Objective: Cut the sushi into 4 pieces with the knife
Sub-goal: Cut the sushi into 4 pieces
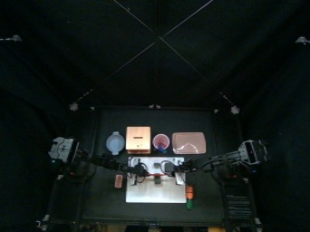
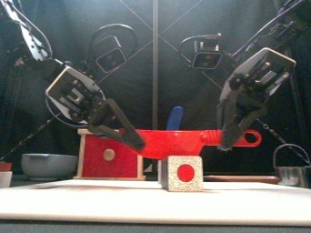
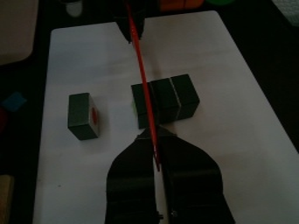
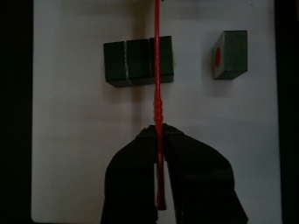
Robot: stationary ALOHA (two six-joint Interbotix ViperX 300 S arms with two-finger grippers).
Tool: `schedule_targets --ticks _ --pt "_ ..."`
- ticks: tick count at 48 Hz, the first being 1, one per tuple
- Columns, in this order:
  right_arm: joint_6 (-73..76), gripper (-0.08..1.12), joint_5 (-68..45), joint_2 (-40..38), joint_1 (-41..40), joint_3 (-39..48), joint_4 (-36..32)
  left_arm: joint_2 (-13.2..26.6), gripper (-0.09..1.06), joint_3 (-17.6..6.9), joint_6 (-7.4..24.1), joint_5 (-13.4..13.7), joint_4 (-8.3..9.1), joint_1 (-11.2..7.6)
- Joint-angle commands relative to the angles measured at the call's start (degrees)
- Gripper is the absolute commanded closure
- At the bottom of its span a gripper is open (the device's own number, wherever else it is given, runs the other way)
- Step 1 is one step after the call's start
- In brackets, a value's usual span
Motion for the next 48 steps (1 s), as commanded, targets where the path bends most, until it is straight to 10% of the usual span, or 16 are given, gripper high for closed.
schedule_targets --ticks 1,48 --pt "-0.2 0.99 -1.5 -0.2 0.2 -0.9 0.2 -0.2 0.71 -1.8 0.4 0.0 0.18 -1.14" --pt "-0.3 0.99 -2.6 8.4 -0.5 -1.5 0.8 9.8 0.71 -4.0 0.8 2.9 -1.76 0.26"
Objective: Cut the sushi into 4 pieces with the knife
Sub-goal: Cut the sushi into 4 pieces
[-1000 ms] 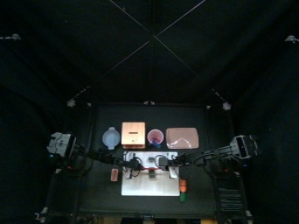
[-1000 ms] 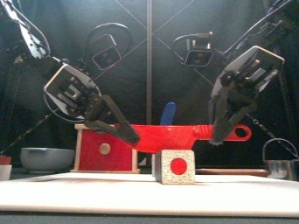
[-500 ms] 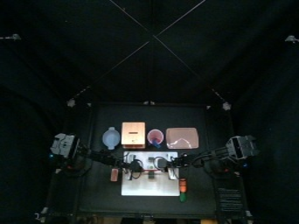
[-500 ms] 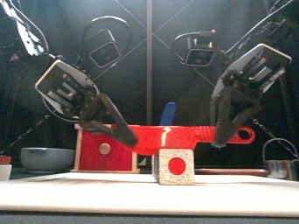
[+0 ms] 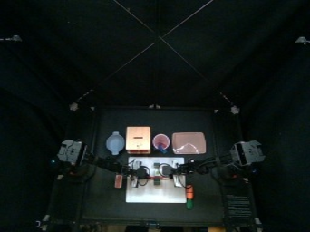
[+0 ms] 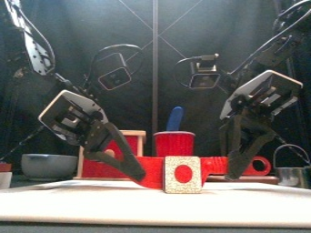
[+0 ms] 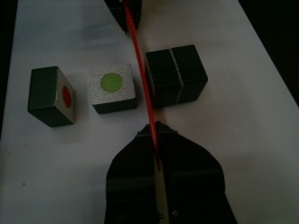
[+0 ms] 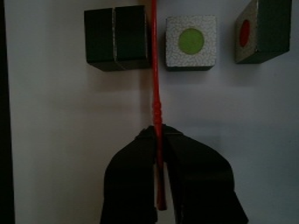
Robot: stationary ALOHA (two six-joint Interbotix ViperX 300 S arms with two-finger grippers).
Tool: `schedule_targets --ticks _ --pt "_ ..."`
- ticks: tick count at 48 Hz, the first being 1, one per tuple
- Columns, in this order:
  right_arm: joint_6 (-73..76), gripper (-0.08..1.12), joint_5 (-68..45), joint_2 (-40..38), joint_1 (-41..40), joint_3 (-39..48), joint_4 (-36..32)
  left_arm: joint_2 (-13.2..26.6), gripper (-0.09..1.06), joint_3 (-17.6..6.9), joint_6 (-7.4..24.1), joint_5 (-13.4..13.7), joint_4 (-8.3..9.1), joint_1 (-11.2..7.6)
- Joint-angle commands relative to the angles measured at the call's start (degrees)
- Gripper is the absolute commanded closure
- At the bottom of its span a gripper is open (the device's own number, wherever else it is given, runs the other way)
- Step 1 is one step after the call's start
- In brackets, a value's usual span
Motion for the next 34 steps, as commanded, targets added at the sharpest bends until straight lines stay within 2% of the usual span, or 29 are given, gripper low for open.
schedule_targets --ticks 1,7,15,20,27,34 --pt "-0.2 0.99 -0.6 0.2 -1.4 -1.1 -0.6 1.4 0.71 -1.4 0.7 1.1 0.44 1.23" --pt "-0.2 0.99 -0.6 -0.9 -3.8 -1.1 -1.7 -0.1 0.71 -1.3 0.7 1.1 1.67 4.13" --pt "-0.2 0.99 -0.6 -1.9 -5.4 -1.1 -2.6 -1.5 0.71 -1.4 0.7 1.1 3.78 6.42" --pt "-0.2 0.99 -0.5 -2.7 -5.4 -1.4 -2.8 -2.6 0.71 -1.1 0.7 1.1 5.01 6.94" --pt "-0.2 0.99 0.7 -4.6 -4.9 -2.3 -2.8 -4.7 0.71 -1.0 0.7 1.1 5.27 6.86" --pt "-0.2 0.99 2.6 -8.0 -2.9 -3.6 -2.8 -9.1 0.71 -0.4 0.6 2.1 6.33 6.24"
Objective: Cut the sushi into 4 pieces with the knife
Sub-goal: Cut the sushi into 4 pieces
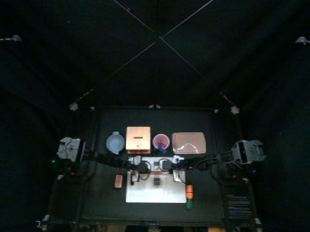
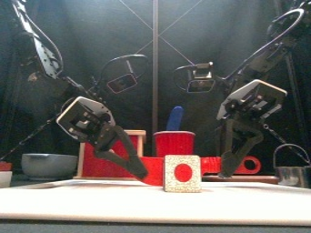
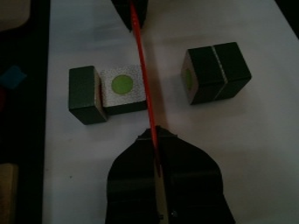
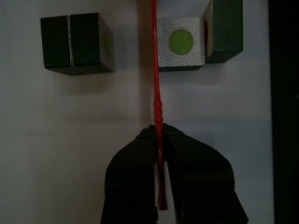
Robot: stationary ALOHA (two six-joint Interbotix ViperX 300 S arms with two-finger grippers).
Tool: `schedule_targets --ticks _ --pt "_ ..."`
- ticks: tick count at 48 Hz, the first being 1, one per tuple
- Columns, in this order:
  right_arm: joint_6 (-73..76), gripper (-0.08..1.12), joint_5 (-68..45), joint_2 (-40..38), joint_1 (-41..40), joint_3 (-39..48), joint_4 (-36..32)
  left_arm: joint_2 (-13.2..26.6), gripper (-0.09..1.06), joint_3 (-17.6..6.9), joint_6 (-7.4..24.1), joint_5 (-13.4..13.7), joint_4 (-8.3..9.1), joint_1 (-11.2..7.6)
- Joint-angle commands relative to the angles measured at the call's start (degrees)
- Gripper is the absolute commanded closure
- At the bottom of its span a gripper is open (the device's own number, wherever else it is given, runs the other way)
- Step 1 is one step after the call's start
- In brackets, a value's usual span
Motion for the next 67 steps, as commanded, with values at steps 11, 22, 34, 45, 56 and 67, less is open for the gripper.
schedule_targets --ticks 11,22,34,45,56,67 --pt "-0.1 0.99 0.9 -7.2 3.8 -2.7 0.4 -8.8 0.71 -0.5 0.3 1.2 1.49 -4.04" --pt "-0.1 0.99 0.4 -6.6 6.0 -1.8 1.9 -7.9 0.71 -0.7 0.2 1.2 1.41 -8.09" --pt "-0.2 0.99 -0.3 -4.8 6.2 -1.8 2.3 -4.3 0.71 -1.8 0.2 1.2 1.32 -8.35" --pt "-0.1 0.99 -0.3 -2.5 6.3 -2.0 3.0 -1.6 0.71 -2.9 -0.1 1.2 1.23 -8.79" --pt "-0.2 0.99 -1.1 -0.5 6.4 -2.3 3.1 -1.4 0.71 -2.9 -0.1 1.2 0.7 -9.49" --pt "-0.1 0.99 -1.4 0.6 6.4 -2.3 3.1 -0.5 0.71 -2.8 -0.1 1.3 -0.18 -9.84"
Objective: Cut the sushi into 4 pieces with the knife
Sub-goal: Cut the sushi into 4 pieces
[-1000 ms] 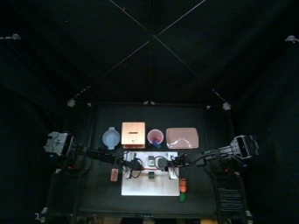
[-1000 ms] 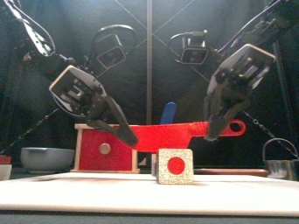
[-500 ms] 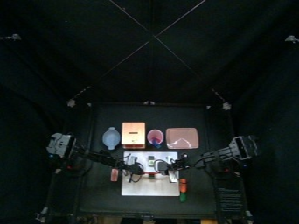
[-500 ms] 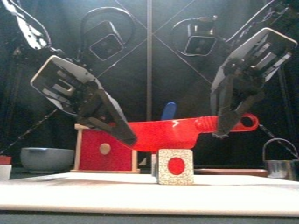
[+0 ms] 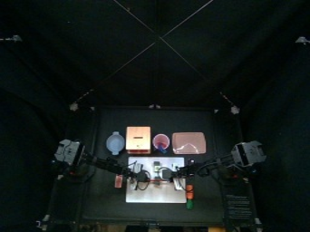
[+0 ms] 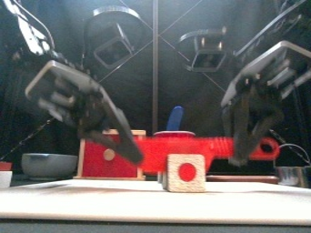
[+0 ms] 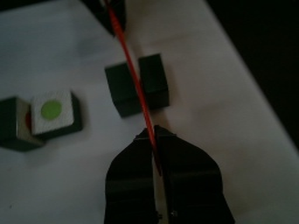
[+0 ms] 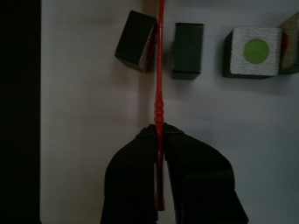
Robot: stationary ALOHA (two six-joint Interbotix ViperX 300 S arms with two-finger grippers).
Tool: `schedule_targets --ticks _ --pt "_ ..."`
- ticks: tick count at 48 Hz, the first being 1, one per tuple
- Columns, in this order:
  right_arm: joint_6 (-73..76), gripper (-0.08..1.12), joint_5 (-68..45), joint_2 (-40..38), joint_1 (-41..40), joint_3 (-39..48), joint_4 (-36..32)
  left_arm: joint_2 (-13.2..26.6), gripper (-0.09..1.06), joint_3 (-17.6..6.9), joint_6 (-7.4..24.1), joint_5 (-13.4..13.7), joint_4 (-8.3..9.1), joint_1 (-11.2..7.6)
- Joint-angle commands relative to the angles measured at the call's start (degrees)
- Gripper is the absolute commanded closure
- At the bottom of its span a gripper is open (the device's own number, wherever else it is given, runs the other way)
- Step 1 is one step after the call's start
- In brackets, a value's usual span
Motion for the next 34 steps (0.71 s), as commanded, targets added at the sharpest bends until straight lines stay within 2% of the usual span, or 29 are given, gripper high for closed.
schedule_targets --ticks 1,20,28,34 --pt "-0.1 0.99 -1.1 -0.7 -0.4 -1.4 -0.1 0.0 0.71 -1.4 0.4 -0.3 -0.26 -0.53" --pt "-0.1 0.99 -1.1 2.8 -0.4 -1.4 0.9 6.0 0.71 -1.8 0.5 -0.3 -2.2 -0.09" --pt "-0.1 0.99 -1.1 3.4 -0.6 -1.2 0.9 6.5 0.71 -1.7 0.6 -0.3 -2.81 0.35" --pt "-0.2 0.99 -1.1 3.3 -0.8 -1.2 0.5 6.2 0.71 -1.6 0.7 -0.3 -2.64 1.85"
